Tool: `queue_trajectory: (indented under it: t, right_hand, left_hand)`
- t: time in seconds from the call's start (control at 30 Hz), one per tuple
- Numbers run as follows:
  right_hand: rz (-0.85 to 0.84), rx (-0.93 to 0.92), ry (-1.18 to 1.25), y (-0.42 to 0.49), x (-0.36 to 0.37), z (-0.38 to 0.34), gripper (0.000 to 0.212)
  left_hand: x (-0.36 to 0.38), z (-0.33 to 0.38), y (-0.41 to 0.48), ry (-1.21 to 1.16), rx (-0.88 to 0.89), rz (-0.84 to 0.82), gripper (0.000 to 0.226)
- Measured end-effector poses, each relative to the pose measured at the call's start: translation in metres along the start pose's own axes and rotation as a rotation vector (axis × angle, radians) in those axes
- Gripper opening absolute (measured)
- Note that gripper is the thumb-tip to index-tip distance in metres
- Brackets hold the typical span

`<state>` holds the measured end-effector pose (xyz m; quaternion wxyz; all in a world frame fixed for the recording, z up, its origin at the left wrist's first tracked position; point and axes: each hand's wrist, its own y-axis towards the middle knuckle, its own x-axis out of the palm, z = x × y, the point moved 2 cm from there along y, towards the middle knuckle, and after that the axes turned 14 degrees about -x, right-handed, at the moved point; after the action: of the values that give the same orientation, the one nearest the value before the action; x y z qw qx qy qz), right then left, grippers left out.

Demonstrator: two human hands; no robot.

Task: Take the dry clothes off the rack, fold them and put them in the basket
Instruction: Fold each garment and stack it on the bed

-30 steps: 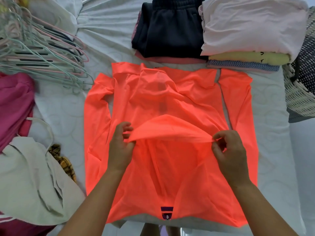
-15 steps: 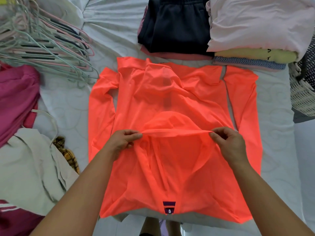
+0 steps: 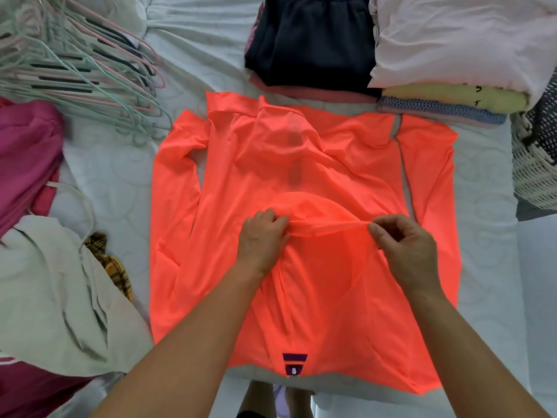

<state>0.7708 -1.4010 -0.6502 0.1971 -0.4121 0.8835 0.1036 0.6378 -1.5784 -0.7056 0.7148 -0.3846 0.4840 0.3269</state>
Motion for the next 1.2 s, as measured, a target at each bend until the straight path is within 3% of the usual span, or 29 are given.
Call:
queue_trajectory:
  t: [0.07, 0.17, 0.27, 0.4, 0.53, 0.8, 0.9, 1.03, 1.1, 1.2]
  right_hand:
    - [0.017, -0.017, -0.006, 0.003, -0.001, 0.001, 0.022]
    - [0.038, -0.016, -0.031, 0.004, -0.005, 0.004, 0.017]
    - [0.048, -0.034, -0.084, 0.005, -0.010, 0.007, 0.016]
    - [0.093, -0.055, -0.087, 0.006, -0.016, 0.006, 0.029]
    - [0.121, -0.125, -0.058, 0.003, -0.013, -0.005, 0.020]
    - [0.150, -0.095, -0.093, 0.006, -0.023, 0.006, 0.004]
    - [0.142, -0.134, -0.154, 0.006, -0.027, 0.005, 0.014]
    - [0.149, -0.227, -0.234, 0.002, -0.028, 0.000, 0.007]
    - [0.143, -0.270, -0.263, -0.002, -0.028, -0.002, 0.008]
    - [0.143, -0.316, -0.265, -0.007, -0.029, -0.003, 0.008]
  left_hand:
    - [-0.003, -0.001, 0.001, -0.110, 0.001, -0.030, 0.014]
    - [-0.016, -0.002, -0.001, -0.412, -0.012, -0.105, 0.019]
    - [-0.035, -0.002, -0.003, -0.552, -0.042, -0.126, 0.019]
    - [-0.049, 0.001, 0.000, -0.404, 0.100, -0.196, 0.010]
    - [-0.039, 0.002, -0.001, -0.184, 0.217, -0.184, 0.022]
    - [-0.038, -0.003, 0.006, -0.556, 0.074, -0.306, 0.026]
    - [-0.054, -0.003, 0.010, -0.423, 0.216, -0.218, 0.022]
    - [-0.068, -0.004, 0.012, -0.092, 0.386, -0.012, 0.010]
    - [-0.070, -0.005, 0.012, 0.036, 0.373, 0.081, 0.008]
    - [-0.072, -0.009, 0.007, 0.217, 0.203, 0.164, 0.012]
